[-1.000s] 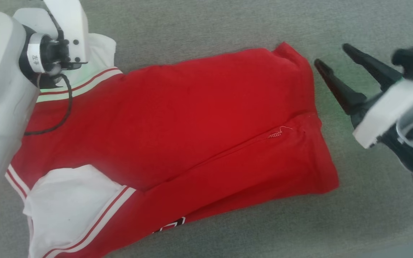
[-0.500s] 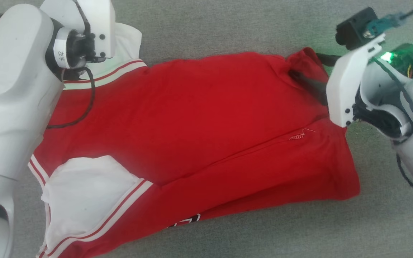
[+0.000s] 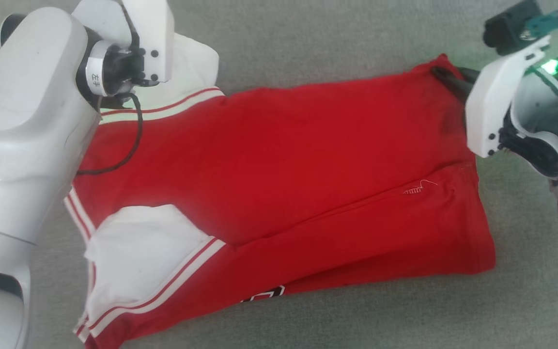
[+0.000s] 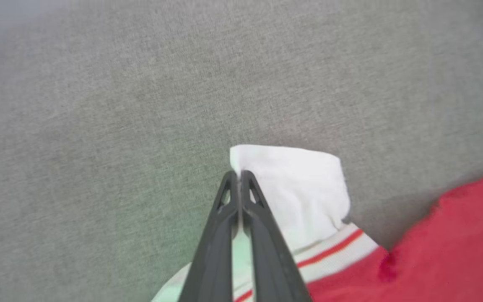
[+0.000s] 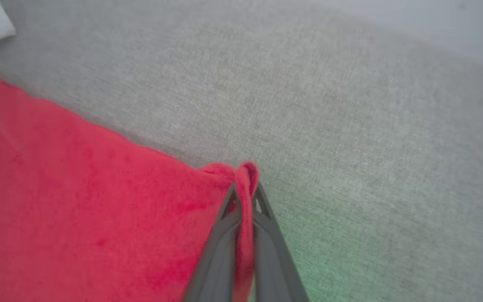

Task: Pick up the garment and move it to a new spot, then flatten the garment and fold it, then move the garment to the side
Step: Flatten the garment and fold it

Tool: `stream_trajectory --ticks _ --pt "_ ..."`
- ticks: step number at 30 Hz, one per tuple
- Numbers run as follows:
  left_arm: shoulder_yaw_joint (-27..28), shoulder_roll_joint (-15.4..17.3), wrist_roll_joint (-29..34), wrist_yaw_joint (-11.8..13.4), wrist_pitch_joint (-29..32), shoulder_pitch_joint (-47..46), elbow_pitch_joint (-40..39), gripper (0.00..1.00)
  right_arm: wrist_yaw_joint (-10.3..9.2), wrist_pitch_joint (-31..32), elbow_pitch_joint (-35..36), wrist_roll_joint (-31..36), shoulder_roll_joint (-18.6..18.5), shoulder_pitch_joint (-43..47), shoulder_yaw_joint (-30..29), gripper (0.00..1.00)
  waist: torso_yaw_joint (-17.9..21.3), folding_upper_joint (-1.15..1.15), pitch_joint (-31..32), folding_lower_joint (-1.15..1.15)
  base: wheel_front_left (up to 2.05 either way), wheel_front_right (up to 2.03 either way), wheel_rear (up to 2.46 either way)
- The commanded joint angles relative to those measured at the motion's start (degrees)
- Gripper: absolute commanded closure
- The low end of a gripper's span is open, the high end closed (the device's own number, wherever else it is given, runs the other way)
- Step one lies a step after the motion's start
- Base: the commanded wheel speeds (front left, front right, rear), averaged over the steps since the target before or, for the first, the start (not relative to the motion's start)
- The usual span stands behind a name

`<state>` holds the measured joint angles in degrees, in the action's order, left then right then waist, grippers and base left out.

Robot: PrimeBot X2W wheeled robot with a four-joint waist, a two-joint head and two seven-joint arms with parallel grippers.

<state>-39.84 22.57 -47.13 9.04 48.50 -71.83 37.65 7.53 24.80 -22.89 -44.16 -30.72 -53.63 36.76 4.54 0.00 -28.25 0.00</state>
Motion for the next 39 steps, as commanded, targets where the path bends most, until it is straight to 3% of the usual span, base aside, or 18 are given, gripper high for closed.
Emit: stream_trajectory --ticks 1,9,19,25,31,39 --pt "0.2 0.1 -0.8 -0.2 0.3 0.3 -0.8 1.00 -0.08 -1.1 0.0 -0.4 -0.3 1.0 -0.3 1.00 -1.0 0.00 1.4 0.00 0.00 0.00 0.00" --pt "-1.1 3.8 -1.4 1.1 5.2 4.9 -10.6 1.00 -0.08 -3.9 4.1 -0.6 -3.9 6.4 -3.3 1.00 -3.8 0.00 5.9 0.00 0.00 0.00 0.00" --pt "-2.2 11.9 -3.1 9.4 11.3 19.3 -36.1 1.00 -0.07 -3.2 12.8 0.4 -8.5 19.1 -11.5 1.00 -6.8 0.00 10.9 0.00 0.00 0.00 0.00" --pt "-2.8 16.6 -3.8 15.0 12.7 28.5 -48.1 1.00 -0.08 -0.1 17.7 1.2 -8.6 29.0 -17.6 1.00 -7.5 0.00 12.5 0.00 0.00 0.00 0.00" --pt "-3.3 18.0 -4.8 17.5 11.5 34.8 -51.6 1.00 -0.07 3.2 20.3 1.7 -7.1 36.1 -20.5 1.00 -7.7 0.00 13.2 0.00 0.00 0.00 0.00" --pt "-3.6 16.5 -6.6 16.5 7.7 40.7 -46.4 1.00 -0.07 7.1 19.0 3.7 -2.9 40.5 -21.6 1.00 -7.1 0.00 14.1 0.00 0.00 0.00 0.00"
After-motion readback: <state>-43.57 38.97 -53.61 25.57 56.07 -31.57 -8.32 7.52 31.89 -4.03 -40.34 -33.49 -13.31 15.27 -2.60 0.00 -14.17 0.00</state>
